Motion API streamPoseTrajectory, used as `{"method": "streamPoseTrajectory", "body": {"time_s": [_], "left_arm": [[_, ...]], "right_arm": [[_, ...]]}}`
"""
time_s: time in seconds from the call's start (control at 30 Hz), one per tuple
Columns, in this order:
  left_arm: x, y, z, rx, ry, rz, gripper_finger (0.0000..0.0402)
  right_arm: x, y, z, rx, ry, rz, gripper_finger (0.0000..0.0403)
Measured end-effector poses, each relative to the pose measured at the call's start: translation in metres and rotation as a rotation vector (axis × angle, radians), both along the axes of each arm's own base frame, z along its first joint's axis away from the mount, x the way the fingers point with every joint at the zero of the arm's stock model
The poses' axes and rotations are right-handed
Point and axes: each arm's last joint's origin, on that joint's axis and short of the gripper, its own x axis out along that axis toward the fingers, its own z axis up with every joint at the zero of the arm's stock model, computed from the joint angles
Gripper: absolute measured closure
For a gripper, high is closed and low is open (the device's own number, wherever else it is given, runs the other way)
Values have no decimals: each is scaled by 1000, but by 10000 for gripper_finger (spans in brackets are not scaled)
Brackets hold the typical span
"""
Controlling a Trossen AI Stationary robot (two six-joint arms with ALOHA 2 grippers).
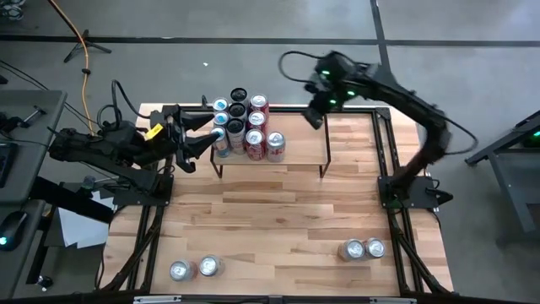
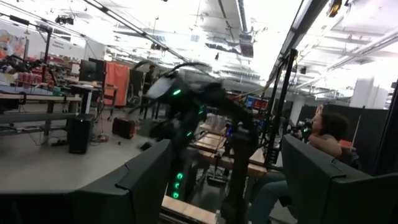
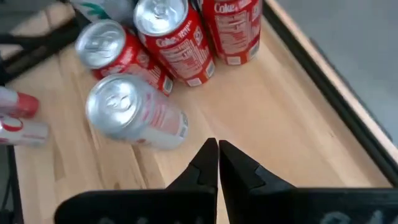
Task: Place canned beverage on shelf
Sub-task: Put the right red-silver soda can aligned with the other red-silver soda can on the shelf
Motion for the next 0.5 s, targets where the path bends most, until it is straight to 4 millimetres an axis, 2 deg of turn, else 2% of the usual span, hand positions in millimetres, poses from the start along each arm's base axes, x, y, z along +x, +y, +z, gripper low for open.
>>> {"method": "streamPoseTrajectory", "body": {"time_s": [0.1,0.23,0.37,0.5], "left_arm": [[1,0,-2,6,26,0,161],[2,0,-5,5,56,-2,161],[3,-1,-8,-18,75,-10,161],[3,0,-9,-43,76,-9,161]], "right_arm": [[-28,17,2,-37,-88,-15,403],[-61,49,-12,-59,-284,-25,403],[-77,82,-31,-85,-532,48,403],[-81,103,-41,-107,-781,127,403]]}}
